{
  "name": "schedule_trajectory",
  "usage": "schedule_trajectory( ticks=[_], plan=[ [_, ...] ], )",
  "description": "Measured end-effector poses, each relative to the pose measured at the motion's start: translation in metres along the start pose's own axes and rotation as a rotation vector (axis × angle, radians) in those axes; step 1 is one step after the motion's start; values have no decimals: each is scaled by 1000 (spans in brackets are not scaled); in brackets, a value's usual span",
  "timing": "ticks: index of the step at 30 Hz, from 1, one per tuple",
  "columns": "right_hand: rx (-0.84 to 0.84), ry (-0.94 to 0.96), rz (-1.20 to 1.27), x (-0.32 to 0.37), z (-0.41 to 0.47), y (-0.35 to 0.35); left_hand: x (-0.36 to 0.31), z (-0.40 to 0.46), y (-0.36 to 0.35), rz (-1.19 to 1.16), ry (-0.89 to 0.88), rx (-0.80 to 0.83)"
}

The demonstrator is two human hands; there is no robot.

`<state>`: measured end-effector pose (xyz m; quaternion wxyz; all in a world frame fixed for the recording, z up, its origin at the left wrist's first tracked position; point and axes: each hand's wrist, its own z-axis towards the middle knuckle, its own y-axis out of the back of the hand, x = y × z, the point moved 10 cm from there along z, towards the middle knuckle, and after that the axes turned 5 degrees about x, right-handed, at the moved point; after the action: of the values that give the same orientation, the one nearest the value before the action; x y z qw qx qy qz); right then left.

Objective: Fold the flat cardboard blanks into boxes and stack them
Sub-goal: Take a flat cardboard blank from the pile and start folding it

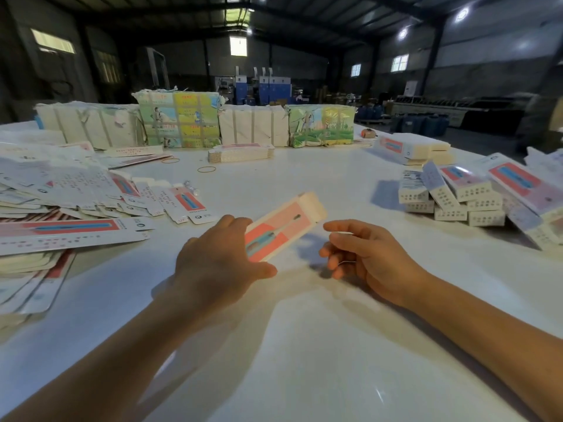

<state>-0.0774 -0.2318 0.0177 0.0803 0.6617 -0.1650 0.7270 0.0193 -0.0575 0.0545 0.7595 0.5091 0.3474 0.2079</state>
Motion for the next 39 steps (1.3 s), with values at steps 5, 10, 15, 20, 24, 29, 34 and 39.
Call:
schedule_trajectory(
  ticks=[5, 10, 15, 20, 24, 29, 34, 39],
  plan=[
    [-209, 253, -219, 28, -10, 15, 4, 1, 3, -81, 12, 3],
    [-175, 361, -429, 36, -17, -2, -4, -1, -8, -134, -3, 70],
    [-200, 373, -410, 36, -18, -2, -10, -3, -13, -142, -23, 99],
    [-229, 345, -326, 33, -17, 7, -18, -7, -16, -81, -83, 99],
    [-191, 255, -277, 22, -11, 8, -24, -10, -16, -28, -127, 78],
    [-177, 249, -436, 22, -8, 5, -33, -15, -16, 79, -180, 48],
    [-184, 297, -540, 27, -9, 3, -35, -14, -16, 91, -187, 33],
    [-183, 275, -686, 24, -9, 1, -46, -21, -13, 161, -252, -13]
  ],
)
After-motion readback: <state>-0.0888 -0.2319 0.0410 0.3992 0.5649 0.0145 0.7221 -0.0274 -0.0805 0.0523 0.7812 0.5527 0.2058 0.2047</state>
